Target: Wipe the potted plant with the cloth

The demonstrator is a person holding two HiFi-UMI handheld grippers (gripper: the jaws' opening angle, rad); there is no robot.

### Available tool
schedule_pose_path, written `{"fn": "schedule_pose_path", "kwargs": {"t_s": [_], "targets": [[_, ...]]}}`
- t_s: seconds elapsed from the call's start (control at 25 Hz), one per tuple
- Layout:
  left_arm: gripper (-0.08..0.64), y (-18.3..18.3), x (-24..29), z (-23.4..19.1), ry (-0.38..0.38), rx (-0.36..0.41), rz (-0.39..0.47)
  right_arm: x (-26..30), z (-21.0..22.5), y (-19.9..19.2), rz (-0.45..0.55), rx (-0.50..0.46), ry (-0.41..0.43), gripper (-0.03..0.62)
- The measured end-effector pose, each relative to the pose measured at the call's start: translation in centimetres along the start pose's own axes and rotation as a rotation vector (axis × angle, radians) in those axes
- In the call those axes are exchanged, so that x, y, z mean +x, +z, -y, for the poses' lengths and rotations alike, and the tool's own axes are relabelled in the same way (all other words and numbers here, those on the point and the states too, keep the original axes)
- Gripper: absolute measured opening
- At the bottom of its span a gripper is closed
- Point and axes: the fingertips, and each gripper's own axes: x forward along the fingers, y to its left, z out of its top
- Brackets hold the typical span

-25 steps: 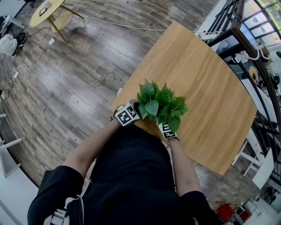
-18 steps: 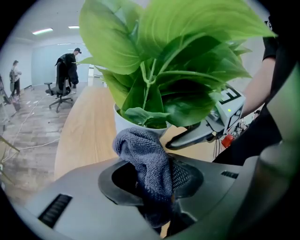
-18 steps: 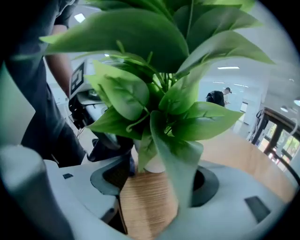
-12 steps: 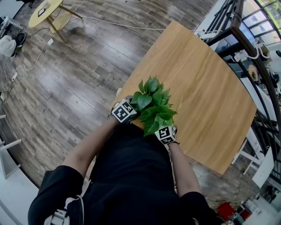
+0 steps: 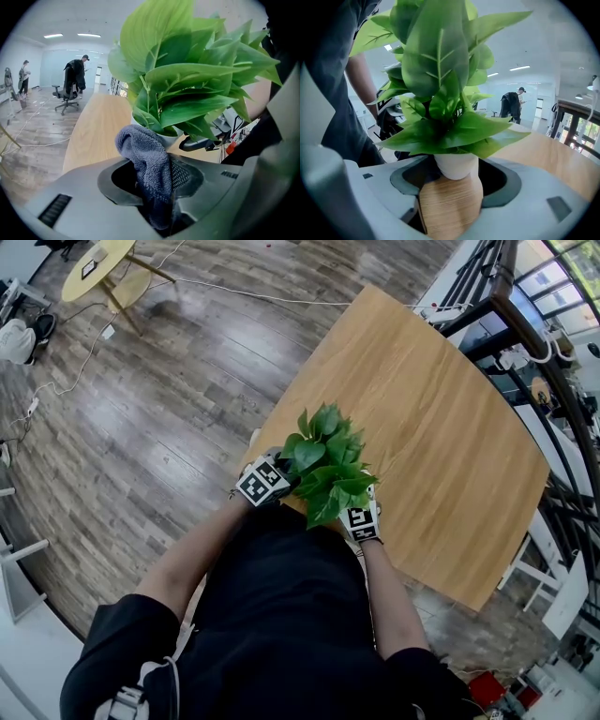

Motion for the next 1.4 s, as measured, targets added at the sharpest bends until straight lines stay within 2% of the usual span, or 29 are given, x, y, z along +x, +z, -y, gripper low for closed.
{"fn": "schedule_pose_path", "kwargs": {"t_s": [0.28, 0.52, 0.64, 0.76, 0.96, 1.04, 1.16, 1.24, 1.4], "targets": [[0.152, 0.2, 0.7, 0.9, 0.004, -0.015, 0.011, 0.8, 0.7, 0.3, 0.005, 0.03, -0.035, 0.31], [0.152, -0.6, 1.4, 4.0, -0.06, 0.029, -0.018, 1.1, 1.0, -0.2, -0.006, 0.085, -0.085, 0.308], [0.152, -0.7, 1.5, 3.5, -0.04, -0.01, -0.007, 1.2, 0.7, 0.0, -0.003, 0.068, -0.067, 0.308], [0.152, -0.4, 1.3, 2.6, -0.012, -0.008, 0.0, 1.0, 0.2, -0.1, -0.002, 0.07, -0.047, 0.308], [0.152, -0.2, 0.6, 0.4, 0.043, -0.083, 0.038, 0.4, -3.1, -1.1, -0.021, 0.032, 0.047, 0.308], [0.152, -0.2, 0.2, -0.2, 0.064, -0.084, 0.044, 0.1, -3.1, -1.8, -0.042, 0.029, 0.02, 0.31], [0.152, 0.1, -0.1, -0.3, 0.081, -0.068, 0.058, -0.5, -1.0, -2.4, -0.051, 0.071, -0.063, 0.31], [0.152, 0.3, 0.0, -0.4, 0.085, -0.078, 0.065, -0.6, 0.4, -2.0, -0.04, 0.067, -0.089, 0.31], [0.152, 0.5, 0.5, 0.1, 0.06, -0.124, 0.07, 0.4, 1.1, -0.5, -0.026, 0.009, -0.044, 0.31]]}}
